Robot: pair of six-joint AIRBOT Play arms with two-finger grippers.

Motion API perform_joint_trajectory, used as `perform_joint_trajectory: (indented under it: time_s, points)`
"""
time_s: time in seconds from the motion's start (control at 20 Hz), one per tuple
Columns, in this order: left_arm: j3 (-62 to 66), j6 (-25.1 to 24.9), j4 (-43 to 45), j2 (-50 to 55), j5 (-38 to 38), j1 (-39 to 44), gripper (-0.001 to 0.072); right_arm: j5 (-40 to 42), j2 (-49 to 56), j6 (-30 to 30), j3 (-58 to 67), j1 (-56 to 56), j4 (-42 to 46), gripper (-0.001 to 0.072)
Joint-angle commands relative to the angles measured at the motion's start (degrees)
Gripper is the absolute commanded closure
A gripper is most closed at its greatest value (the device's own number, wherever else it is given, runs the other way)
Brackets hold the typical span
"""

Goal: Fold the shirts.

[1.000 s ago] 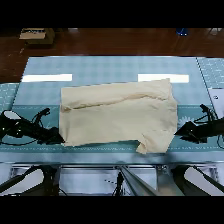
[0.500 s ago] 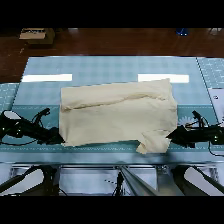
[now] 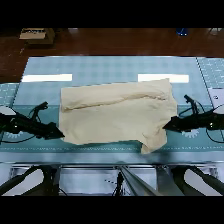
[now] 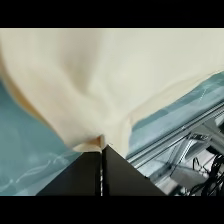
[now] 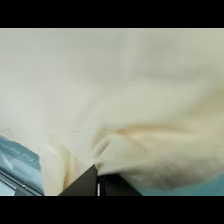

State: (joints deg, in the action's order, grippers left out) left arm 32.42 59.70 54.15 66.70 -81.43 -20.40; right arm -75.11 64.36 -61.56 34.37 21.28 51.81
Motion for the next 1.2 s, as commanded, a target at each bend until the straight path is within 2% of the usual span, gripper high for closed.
perform_joint_trajectory:
  time_s: [0.0, 0.1, 0.2, 0.5, 0.6, 0.85, 1.0, 1.15]
  points:
    - [6.1, -1.4, -5.8, -4.3, -1.5, -0.1, 0.0683, -6.6, -2.1, 1.7, 10.4, -0.8, -8.8, 0.0683]
    - [10.5, -1.0, -8.4, -6.7, -0.3, 0.0, 0.0683, -2.1, -4.3, 0.7, 15.7, -0.8, -14.2, 0.0683]
    - [13.4, 1.1, -11.1, -7.5, 4.1, 0.0, 0.0683, 4.0, -4.7, -1.9, 19.5, -1.2, -17.2, 0.0684]
    - [13.8, 1.4, -23.1, -6.5, 24.2, 0.1, 0.0684, 24.0, 0.1, -3.7, 21.7, -8.8, -17.0, 0.0685]
    - [14.2, 0.7, -25.3, -4.7, 28.3, 0.7, 0.0684, 30.9, 2.8, -3.7, 21.7, -10.8, -17.0, 0.0685]
    - [18.9, -1.6, -25.7, 5.3, 30.3, 5.2, 0.0683, 40.3, 10.4, -4.1, 21.7, -14.3, -17.0, 0.0685]
    - [22.8, -2.1, -25.7, 11.2, 31.8, 5.1, 0.0683, 46.4, 12.9, -5.0, 21.7, -14.3, -17.0, 0.0685]
    - [25.7, -2.1, -25.6, 16.9, 31.8, 5.0, 0.0683, 47.9, 15.2, -4.9, 21.7, -14.4, -17.0, 0.0684]
